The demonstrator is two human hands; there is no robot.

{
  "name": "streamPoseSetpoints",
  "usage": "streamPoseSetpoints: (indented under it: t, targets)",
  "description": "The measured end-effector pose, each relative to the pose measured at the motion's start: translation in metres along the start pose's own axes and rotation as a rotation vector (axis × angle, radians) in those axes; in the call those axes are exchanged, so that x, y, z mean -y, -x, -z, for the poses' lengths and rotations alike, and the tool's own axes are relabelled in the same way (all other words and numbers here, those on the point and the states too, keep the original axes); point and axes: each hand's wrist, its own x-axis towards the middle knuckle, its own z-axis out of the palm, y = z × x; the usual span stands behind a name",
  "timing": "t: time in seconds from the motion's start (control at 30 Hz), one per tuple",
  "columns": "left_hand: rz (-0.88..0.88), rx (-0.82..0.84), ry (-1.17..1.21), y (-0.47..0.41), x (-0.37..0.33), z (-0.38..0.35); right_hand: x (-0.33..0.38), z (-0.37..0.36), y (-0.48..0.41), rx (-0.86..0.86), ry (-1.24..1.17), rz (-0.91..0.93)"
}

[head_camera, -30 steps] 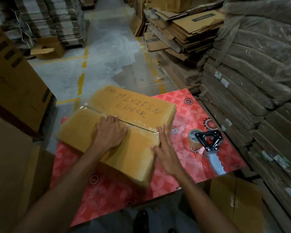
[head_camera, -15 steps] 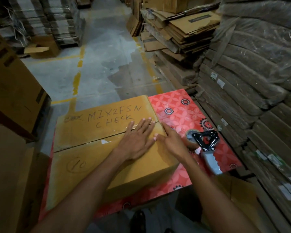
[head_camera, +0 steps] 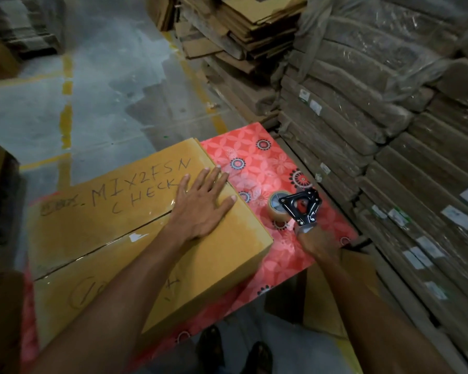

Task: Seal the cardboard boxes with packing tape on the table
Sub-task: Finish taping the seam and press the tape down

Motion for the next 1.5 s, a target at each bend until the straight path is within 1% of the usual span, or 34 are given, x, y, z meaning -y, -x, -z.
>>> streamPoseSetpoints:
  t: [0.07,0.13,0.17,0.23,0.33,0.4,0.43,0.47,0.53,0.57,0.6,0.63,0.67,0.7,0.73,0.77,0.8,0.83,0.93,1.0,1.1,1.17,1.27,1.37,1.43,1.5]
  targets:
    - [0.000,-0.007,-0.001,-0.002,-0.002,-0.001,-0.005,-0.017,-0.010,0.056,-0.009,0.007]
    - [-0.005,-0.010,-0.006,-0.003,-0.002,-0.001,-0.002,-0.029,-0.014,0.019,-0.007,0.000]
    - [-0.006,-0.008,-0.006,-0.003,-0.002,-0.001,0.001,-0.028,-0.016,0.008,-0.044,-0.019]
    - [-0.005,-0.009,-0.009,-0.003,-0.002,0.000,0.012,-0.017,-0.014,0.000,-0.204,-0.076]
    - [-0.005,-0.008,-0.017,-0.002,-0.004,0.000,0.027,0.017,-0.012,0.023,-0.421,-0.059]
    - [-0.004,-0.013,-0.016,-0.005,-0.007,0.001,0.047,0.043,-0.007,0.087,-0.536,0.024]
    - [-0.005,-0.008,-0.015,-0.006,-0.010,0.001,0.062,0.056,0.000,0.115,-0.665,0.041]
    - [-0.007,-0.002,-0.019,-0.008,-0.013,0.002,0.079,0.073,0.011,0.159,-0.853,0.048]
    - [-0.048,0.027,0.001,-0.014,-0.015,0.005,0.107,0.102,0.029,0.345,-1.154,0.088]
    - [-0.072,0.037,0.059,-0.017,-0.017,0.012,0.120,0.116,0.040,0.452,-1.230,0.136]
    - [-0.075,0.026,0.189,-0.023,-0.015,0.016,0.130,0.127,0.051,0.538,-1.266,0.199]
    - [-0.045,-0.023,0.393,-0.031,-0.013,0.023,0.138,0.137,0.059,0.600,-1.274,0.261]
    - [0.046,-0.094,0.657,-0.040,-0.011,0.032,0.145,0.146,0.069,0.647,-1.260,0.317]
    - [0.171,-0.149,0.971,-0.049,-0.009,0.044,0.151,0.151,0.076,0.681,-1.229,0.361]
    - [0.290,-0.129,1.314,-0.056,-0.007,0.058,0.157,0.153,0.083,0.700,-1.202,0.391]
    - [0.398,-0.019,1.651,-0.063,-0.004,0.072,0.163,0.152,0.087,0.715,-1.184,0.400]
    - [0.480,0.129,1.895,-0.069,0.000,0.081,0.168,0.150,0.092,0.726,-1.173,0.397]
    - [0.529,0.241,2.005,-0.072,0.005,0.089,0.173,0.147,0.095,0.727,-1.160,0.389]
    - [0.543,0.446,2.061,-0.070,0.013,0.090,0.181,0.136,0.103,0.698,-1.115,0.385]
    - [0.575,0.494,2.101,-0.063,0.015,0.080,0.183,0.129,0.105,0.694,-1.112,0.386]
    - [0.588,0.414,2.145,-0.056,0.019,0.070,0.184,0.124,0.107,0.700,-1.103,0.423]
    - [0.630,0.357,2.202,-0.057,0.022,0.069,0.182,0.121,0.106,0.663,-1.077,0.490]
    - [0.653,0.355,2.200,-0.061,0.026,0.069,0.182,0.118,0.106,0.603,-1.060,0.562]
    - [0.681,0.336,2.164,-0.069,0.034,0.066,0.185,0.118,0.109,0.571,-1.053,0.565]
    - [0.648,0.270,2.109,-0.078,0.044,0.064,0.185,0.118,0.112,0.556,-1.028,0.564]
    - [0.547,0.222,1.907,-0.086,0.052,0.069,0.184,0.116,0.117,0.518,-0.964,0.569]
